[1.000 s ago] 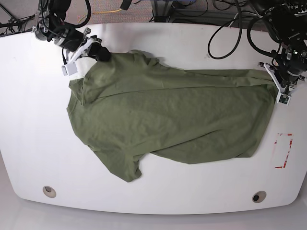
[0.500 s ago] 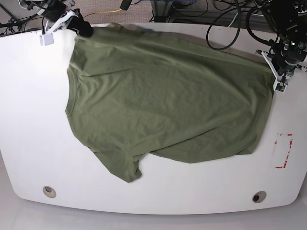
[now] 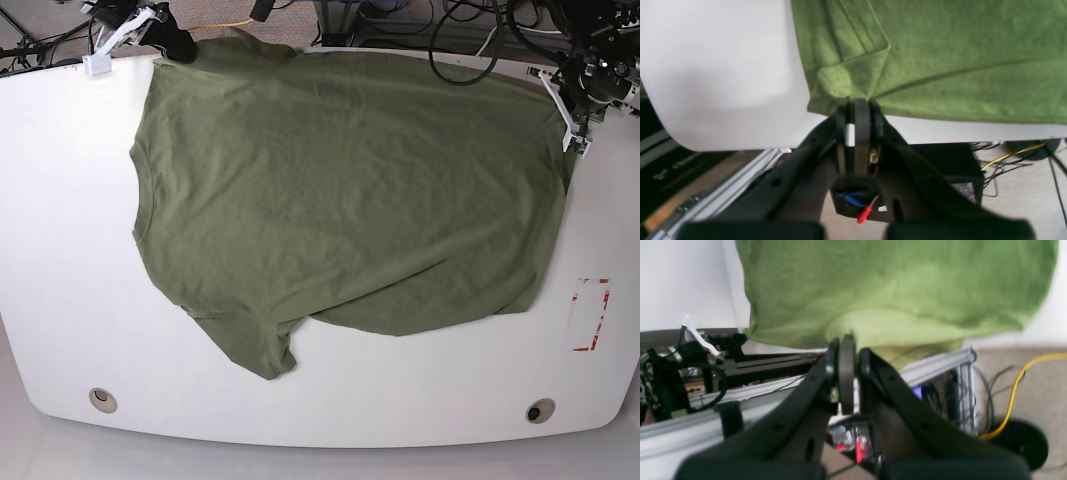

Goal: Fold the T-shirt properly
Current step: 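Lower the held shirt edge back onto the table with both grippers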

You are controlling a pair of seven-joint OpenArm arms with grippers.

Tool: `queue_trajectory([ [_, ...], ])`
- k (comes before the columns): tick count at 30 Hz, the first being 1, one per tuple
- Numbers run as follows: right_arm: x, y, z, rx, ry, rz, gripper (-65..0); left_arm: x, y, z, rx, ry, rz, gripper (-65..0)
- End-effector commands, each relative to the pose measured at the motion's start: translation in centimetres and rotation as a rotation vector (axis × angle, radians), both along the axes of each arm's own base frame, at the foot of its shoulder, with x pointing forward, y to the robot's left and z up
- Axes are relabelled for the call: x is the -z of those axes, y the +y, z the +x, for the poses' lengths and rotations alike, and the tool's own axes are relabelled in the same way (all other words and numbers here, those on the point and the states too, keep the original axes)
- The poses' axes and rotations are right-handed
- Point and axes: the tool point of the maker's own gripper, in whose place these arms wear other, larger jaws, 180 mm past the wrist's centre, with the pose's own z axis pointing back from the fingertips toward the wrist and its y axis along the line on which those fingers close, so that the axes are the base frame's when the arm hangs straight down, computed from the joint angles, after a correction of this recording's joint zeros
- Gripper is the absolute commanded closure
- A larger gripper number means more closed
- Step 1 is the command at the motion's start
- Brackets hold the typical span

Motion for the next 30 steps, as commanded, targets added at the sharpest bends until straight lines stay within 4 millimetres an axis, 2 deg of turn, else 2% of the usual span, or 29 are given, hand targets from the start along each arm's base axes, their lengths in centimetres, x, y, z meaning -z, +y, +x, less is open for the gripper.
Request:
queue_trajectory([
  [1, -1.1, -0.3, 1.1, 0.006, -0.053, -0.001, 0.0, -1.7, 0.8, 1.7, -0.002, -0.063, 0.032, 0.0],
  [7, -1.6, -0.5, 3.7, 0.004, -0.123, -0.016, 0.0, -3.8, 1.0, 5.3, 0.0, -0.163, 0.042, 0.0],
  [10, -1.8, -1.1, 5.8, -0.017, -0.165, -0.071, 0.0, -5.2, 1.0, 7.6, -0.003, -0.23, 0.039, 0.0],
  [14, -2.1, -1.5, 7.6, -0.023, -0.21, -0.117, 0.0, -6.5, 0.2, 10.2, 0.027, -0.286, 0.029, 0.0],
  [18, -2.9, -1.9, 10.1, -0.02, -0.271, -0.157, 0.0, -6.9, -1.0, 12.8, 0.06, -0.317, -0.002, 0.0],
  [23, -1.5, -3.3, 12.3, 0.025, -0.255, -0.147, 0.0, -6.4, -1.9, 15.3, 0.084, -0.312, -0.051, 0.0],
  [30, 0.3, -5.4, 14.7, 0.085, -0.225, -0.089, 0.0, -5.7, -1.5, 18.3, 0.084, -0.312, -0.111, 0.0],
])
